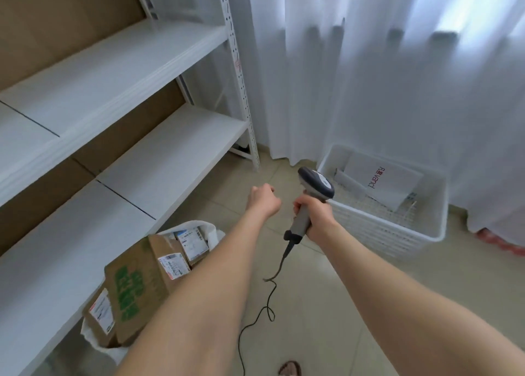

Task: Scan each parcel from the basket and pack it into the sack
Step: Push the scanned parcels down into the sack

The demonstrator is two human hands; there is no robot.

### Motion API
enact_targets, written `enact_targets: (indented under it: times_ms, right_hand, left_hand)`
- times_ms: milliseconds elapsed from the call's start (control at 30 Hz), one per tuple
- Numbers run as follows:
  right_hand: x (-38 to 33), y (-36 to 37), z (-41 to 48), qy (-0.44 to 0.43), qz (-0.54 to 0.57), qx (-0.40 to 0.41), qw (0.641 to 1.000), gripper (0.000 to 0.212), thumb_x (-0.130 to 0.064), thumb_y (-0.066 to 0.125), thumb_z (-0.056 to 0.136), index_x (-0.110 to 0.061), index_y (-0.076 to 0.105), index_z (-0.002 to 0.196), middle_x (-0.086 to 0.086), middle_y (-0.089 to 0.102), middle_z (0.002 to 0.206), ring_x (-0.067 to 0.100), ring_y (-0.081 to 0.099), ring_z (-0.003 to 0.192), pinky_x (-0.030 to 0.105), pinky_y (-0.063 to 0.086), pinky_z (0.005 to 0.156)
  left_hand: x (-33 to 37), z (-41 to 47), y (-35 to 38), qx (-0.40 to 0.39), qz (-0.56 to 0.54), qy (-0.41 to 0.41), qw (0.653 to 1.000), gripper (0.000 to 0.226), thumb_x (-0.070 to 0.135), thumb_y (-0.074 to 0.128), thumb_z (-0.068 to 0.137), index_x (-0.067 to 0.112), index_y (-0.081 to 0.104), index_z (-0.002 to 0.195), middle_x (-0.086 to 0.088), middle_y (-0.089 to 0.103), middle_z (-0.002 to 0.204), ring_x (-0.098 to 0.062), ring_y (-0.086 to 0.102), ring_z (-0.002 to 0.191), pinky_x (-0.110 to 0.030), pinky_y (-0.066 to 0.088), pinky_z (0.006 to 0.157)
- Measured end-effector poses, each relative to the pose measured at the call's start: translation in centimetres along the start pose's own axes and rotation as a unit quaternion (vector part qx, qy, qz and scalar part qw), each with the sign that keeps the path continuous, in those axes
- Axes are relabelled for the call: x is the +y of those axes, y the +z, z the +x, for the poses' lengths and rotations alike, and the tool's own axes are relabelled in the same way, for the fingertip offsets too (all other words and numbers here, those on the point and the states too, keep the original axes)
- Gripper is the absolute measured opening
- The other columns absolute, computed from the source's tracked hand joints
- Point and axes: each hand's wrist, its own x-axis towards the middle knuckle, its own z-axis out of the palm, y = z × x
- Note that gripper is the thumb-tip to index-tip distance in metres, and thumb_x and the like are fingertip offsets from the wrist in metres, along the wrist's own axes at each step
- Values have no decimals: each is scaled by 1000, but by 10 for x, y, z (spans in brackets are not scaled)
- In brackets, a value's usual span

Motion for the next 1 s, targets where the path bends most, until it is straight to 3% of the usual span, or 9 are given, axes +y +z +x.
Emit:
enact_targets:
  times_ms: [133, 300, 467, 600, 1000]
  right_hand:
    - [-30, -33, 31, 13, 39, 24, 999, 14, 4, 57, 76, -10, 54, 76, 6, 53, 62, 19, 50, 60, 33, 45, 65]
    - [-72, -72, 97, 28, 89, 68, 993, 12, 2, 57, 80, -9, 54, 83, 7, 54, 66, 18, 50, 59, 33, 45, 67]
    - [-126, -106, 189, 47, 114, 118, 985, 17, 0, 58, 85, -9, 54, 72, 4, 56, 56, 14, 52, 50, 29, 45, 54]
    - [-153, -139, 252, 69, 148, 149, 975, 13, -1, 59, 86, -9, 56, 76, 4, 58, 66, 14, 53, 57, 29, 46, 59]
    - [-205, -229, 444, 135, 165, 173, 962, 12, -2, 59, 89, -8, 55, 79, 6, 56, 68, 15, 52, 58, 31, 45, 57]
  left_hand:
    - [47, 28, 22, -4, 9, 21, 1000, 42, 18, 54, 91, 18, 49, 133, -10, 38, 137, -28, 54, 109, -39, 46, 97]
    - [102, 89, 51, -27, 13, 31, 999, 38, 16, 50, 92, 17, 51, 130, -9, 37, 138, -27, 54, 108, -35, 46, 94]
    - [155, 173, 80, -53, 40, 28, 997, 36, 15, 49, 93, 17, 54, 129, -11, 39, 137, -28, 53, 112, -35, 44, 98]
    - [201, 228, 117, -88, 64, 28, 994, 36, 14, 46, 94, 17, 55, 130, -11, 40, 138, -29, 50, 118, -36, 42, 102]
    - [306, 379, 255, -159, 108, 31, 981, 40, 11, 45, 96, 14, 52, 135, -14, 41, 142, -31, 50, 123, -37, 43, 102]
